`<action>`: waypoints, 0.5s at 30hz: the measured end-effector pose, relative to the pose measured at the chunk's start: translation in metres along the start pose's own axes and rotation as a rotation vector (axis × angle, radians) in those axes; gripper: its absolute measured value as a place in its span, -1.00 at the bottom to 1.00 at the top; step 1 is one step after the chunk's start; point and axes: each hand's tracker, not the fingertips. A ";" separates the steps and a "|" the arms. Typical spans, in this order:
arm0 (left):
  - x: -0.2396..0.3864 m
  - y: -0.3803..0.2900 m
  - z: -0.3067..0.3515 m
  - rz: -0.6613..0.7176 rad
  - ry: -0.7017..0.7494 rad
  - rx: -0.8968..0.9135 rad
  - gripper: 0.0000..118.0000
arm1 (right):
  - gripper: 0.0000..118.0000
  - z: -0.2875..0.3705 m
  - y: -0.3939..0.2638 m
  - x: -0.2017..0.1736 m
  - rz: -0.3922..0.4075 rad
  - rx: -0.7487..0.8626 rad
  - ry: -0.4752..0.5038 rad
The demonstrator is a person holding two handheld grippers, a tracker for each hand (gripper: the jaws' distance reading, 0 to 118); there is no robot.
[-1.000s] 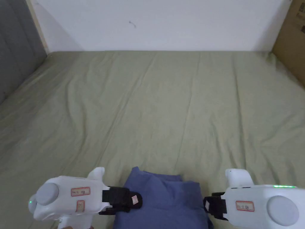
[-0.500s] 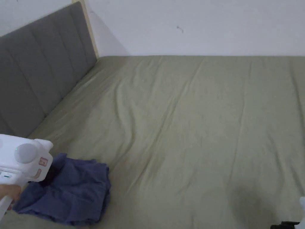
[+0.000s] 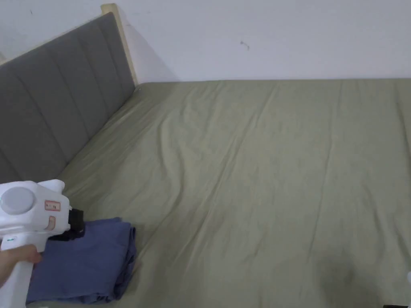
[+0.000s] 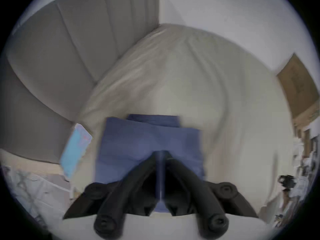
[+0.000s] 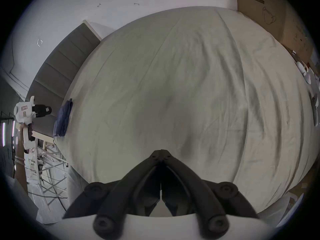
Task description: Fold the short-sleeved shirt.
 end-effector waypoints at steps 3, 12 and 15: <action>0.045 -0.028 0.016 -0.057 -0.036 0.051 -1.00 | -1.00 0.010 -0.002 0.001 -0.011 0.020 0.007; 0.166 -0.085 0.068 -0.217 -0.031 0.262 -1.00 | -1.00 0.056 -0.006 0.008 -0.005 0.159 0.005; 0.203 -0.100 0.095 -0.245 -0.050 0.359 -1.00 | -1.00 0.073 0.000 0.010 0.033 0.251 -0.036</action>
